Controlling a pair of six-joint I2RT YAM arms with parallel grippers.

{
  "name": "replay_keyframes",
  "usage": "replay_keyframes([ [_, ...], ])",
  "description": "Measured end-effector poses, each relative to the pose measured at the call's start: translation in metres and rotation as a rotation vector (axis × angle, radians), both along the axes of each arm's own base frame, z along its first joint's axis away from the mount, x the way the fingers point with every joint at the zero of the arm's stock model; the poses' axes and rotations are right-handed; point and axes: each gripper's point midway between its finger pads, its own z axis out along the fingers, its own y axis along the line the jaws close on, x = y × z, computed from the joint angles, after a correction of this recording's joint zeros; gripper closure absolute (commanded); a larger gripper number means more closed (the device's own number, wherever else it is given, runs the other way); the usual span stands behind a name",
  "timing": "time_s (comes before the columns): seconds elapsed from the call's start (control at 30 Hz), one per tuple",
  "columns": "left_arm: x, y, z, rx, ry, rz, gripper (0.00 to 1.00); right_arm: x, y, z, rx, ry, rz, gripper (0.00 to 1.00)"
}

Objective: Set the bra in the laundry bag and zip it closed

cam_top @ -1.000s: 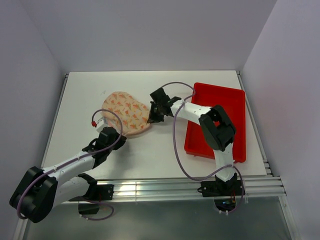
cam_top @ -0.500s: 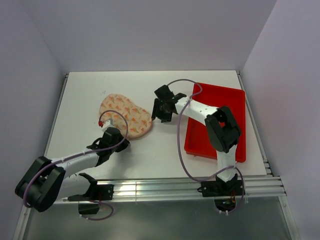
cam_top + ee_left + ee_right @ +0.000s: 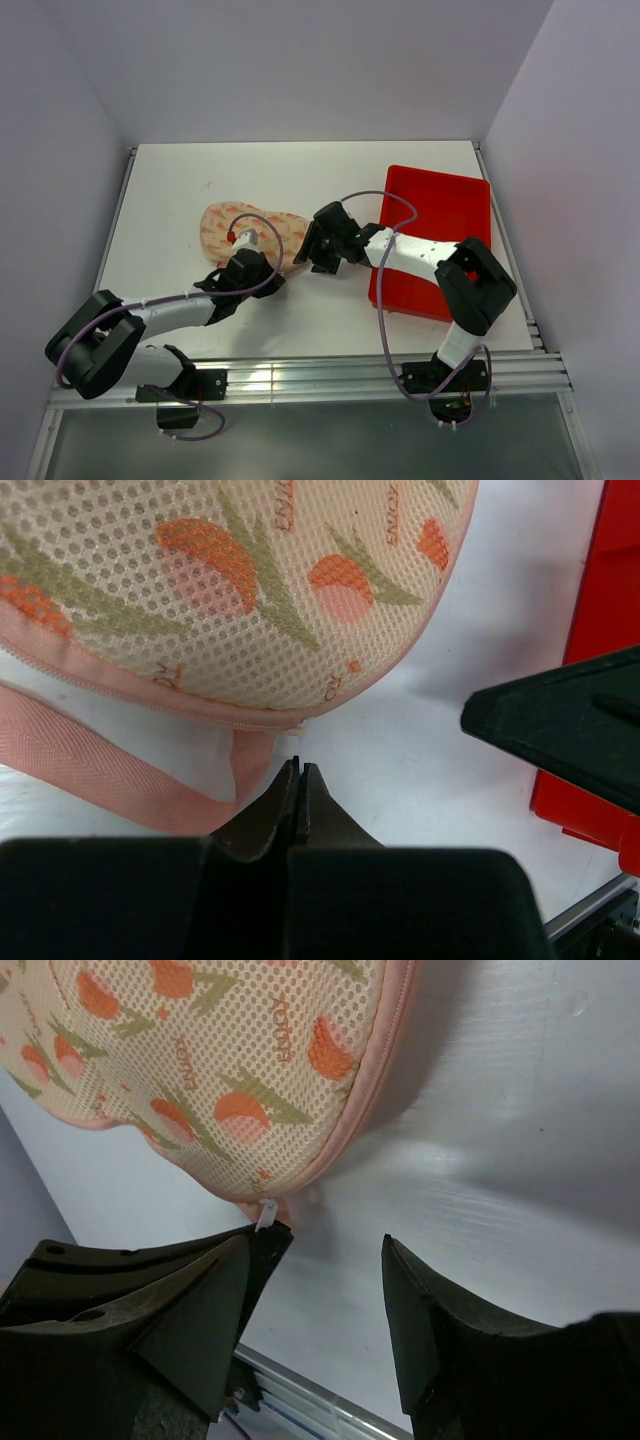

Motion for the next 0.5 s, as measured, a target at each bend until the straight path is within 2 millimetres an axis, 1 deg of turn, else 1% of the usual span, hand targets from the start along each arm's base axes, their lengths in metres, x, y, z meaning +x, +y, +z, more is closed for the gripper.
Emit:
replay_keyframes([
  [0.1, -0.002, -0.004, 0.0, -0.003, 0.003, -0.016, 1.0, -0.001, 0.004, -0.002, 0.029, 0.01, -0.028, 0.37],
  [0.3, -0.002, -0.009, 0.004, -0.013, -0.006, -0.037, 1.0, 0.007, 0.018, -0.002, 0.09, 0.008, -0.07, 0.37],
  [0.5, -0.003, -0.011, 0.005, -0.015, -0.01, -0.054, 1.0, 0.007, 0.028, -0.018, 0.102, 0.041, -0.087, 0.37],
])
